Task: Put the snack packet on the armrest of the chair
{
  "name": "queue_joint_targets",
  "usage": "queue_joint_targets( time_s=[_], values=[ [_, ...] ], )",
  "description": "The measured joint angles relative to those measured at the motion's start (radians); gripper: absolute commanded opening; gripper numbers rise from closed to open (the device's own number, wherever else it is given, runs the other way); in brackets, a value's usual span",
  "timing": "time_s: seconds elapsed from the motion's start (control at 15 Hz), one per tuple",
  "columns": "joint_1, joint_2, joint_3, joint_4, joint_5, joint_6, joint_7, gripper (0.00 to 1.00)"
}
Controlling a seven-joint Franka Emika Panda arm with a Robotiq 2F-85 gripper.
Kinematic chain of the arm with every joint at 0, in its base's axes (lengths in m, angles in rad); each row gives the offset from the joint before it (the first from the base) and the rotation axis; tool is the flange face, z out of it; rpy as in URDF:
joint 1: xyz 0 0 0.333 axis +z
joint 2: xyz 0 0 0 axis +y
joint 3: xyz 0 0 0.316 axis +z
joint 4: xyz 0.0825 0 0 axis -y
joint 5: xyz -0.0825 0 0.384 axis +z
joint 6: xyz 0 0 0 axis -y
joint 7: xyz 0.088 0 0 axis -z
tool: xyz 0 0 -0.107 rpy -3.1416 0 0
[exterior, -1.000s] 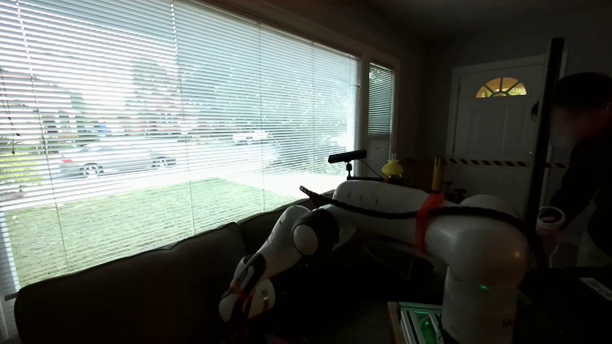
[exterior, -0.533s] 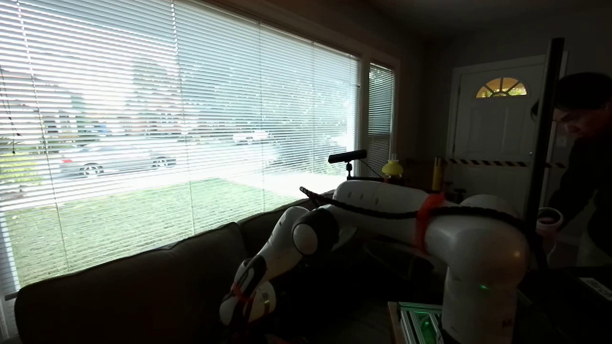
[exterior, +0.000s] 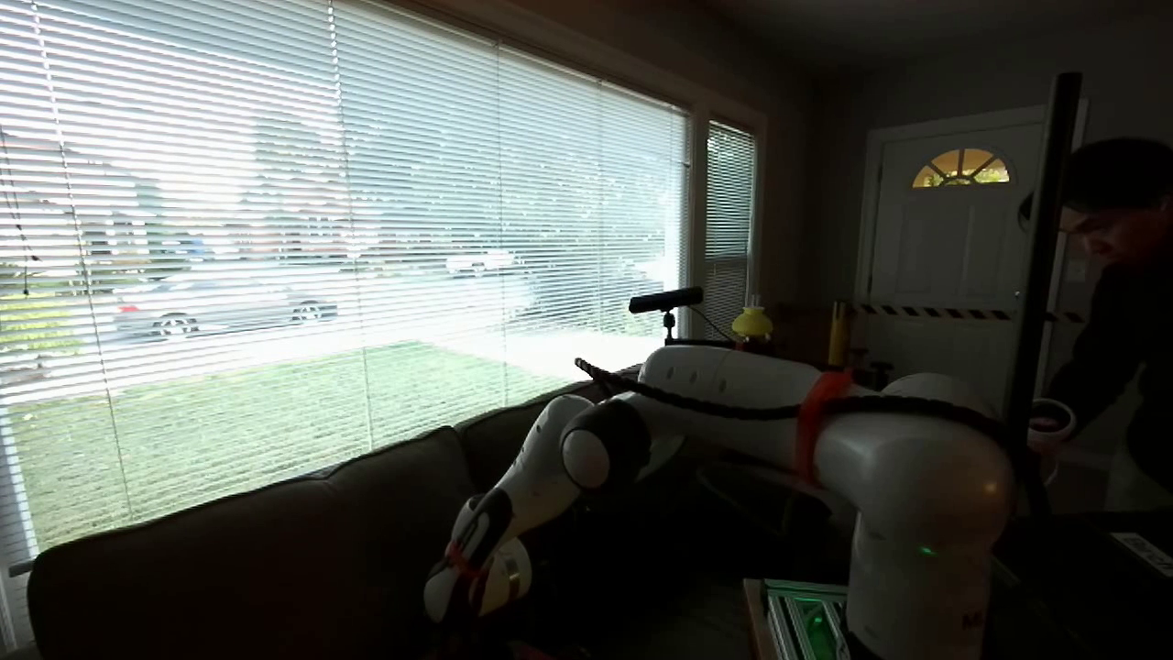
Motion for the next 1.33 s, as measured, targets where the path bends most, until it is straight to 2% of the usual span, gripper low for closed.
queue_joint_targets(
  time_s=[0.87,1.07,1.33],
  values=[
    [0.007,0.000,-0.030,-0.001,0.000,0.000,0.000,1.00],
    [0.050,-0.001,-0.113,0.008,0.000,0.000,0.045,1.00],
    [0.171,-0.015,-0.331,0.030,0.010,-0.080,0.213,1.00]
  ],
)
